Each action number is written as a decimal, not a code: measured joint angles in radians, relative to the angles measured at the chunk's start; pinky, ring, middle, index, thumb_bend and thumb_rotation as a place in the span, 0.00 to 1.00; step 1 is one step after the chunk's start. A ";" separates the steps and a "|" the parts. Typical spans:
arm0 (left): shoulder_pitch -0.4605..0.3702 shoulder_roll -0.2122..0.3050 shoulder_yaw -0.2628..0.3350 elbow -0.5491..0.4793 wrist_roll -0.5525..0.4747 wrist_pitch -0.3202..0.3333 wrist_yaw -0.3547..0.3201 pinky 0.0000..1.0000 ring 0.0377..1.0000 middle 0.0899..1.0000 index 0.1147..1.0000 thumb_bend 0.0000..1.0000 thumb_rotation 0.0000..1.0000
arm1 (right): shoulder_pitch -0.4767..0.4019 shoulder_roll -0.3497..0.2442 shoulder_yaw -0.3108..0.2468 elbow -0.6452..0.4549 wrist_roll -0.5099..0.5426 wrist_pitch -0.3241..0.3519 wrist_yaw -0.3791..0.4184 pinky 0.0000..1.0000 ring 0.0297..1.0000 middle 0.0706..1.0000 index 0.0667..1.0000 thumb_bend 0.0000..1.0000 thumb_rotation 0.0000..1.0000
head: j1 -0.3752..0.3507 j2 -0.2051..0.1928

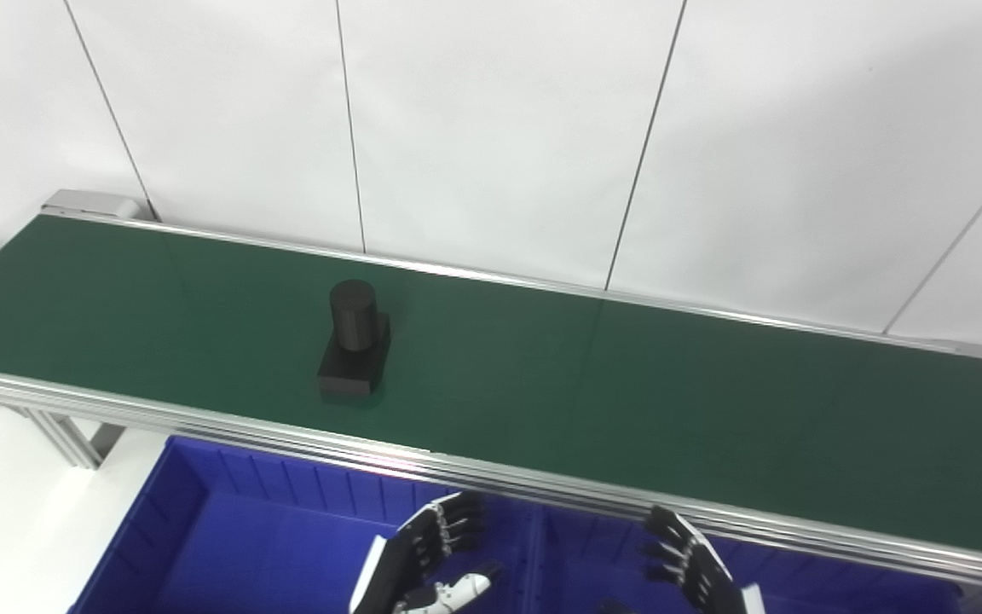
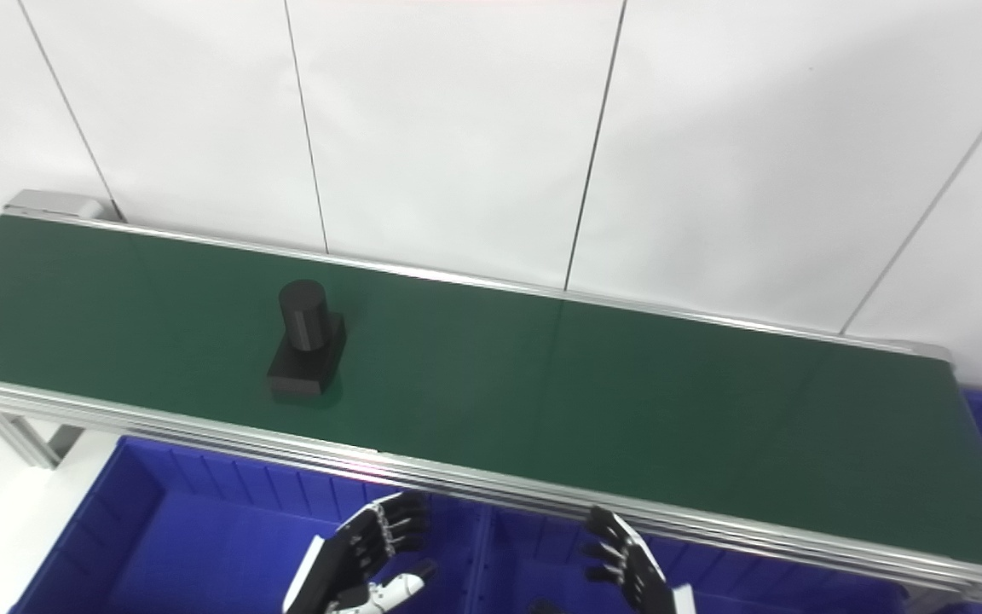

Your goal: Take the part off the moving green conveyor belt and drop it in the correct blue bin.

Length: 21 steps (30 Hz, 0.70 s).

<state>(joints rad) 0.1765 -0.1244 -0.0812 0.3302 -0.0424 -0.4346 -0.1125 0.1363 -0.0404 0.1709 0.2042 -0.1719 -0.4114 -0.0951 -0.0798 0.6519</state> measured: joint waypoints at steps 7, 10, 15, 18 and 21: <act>-0.009 0.001 0.015 0.016 -0.008 0.000 -0.026 0.75 0.74 0.74 0.71 0.50 0.00 | -0.033 -0.001 -0.020 0.003 -0.018 0.002 0.001 0.67 0.76 0.80 0.83 0.66 0.15 | -0.026 -0.020; -0.021 0.000 0.025 0.034 -0.008 0.000 -0.026 0.75 0.74 0.74 0.71 0.49 0.00 | -0.078 -0.002 -0.028 0.021 -0.016 0.002 0.002 0.67 0.75 0.80 0.83 0.66 0.15 | -0.034 -0.028; -0.023 -0.001 0.039 0.034 -0.009 0.000 -0.042 0.75 0.74 0.75 0.71 0.50 0.00 | -0.156 -0.003 -0.030 0.026 -0.019 0.011 0.018 0.65 0.75 0.80 0.82 0.69 0.16 | -0.029 -0.028; -0.023 -0.002 0.043 0.034 -0.009 0.000 -0.047 0.76 0.74 0.74 0.71 0.50 0.00 | -0.206 -0.008 -0.031 0.011 -0.034 0.029 0.025 0.64 0.75 0.79 0.82 0.72 0.17 | -0.034 -0.032; -0.023 -0.002 0.050 0.035 -0.009 0.000 -0.047 0.75 0.74 0.74 0.71 0.49 0.00 | -0.260 -0.012 -0.032 0.000 -0.041 0.040 0.038 0.64 0.75 0.79 0.81 0.75 0.19 | -0.034 -0.034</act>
<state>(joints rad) 0.1539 -0.1267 -0.0311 0.3647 -0.0511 -0.4346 -0.1597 -0.1238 -0.0523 0.1385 0.2042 -0.2127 -0.3715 -0.0567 -0.1135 0.6182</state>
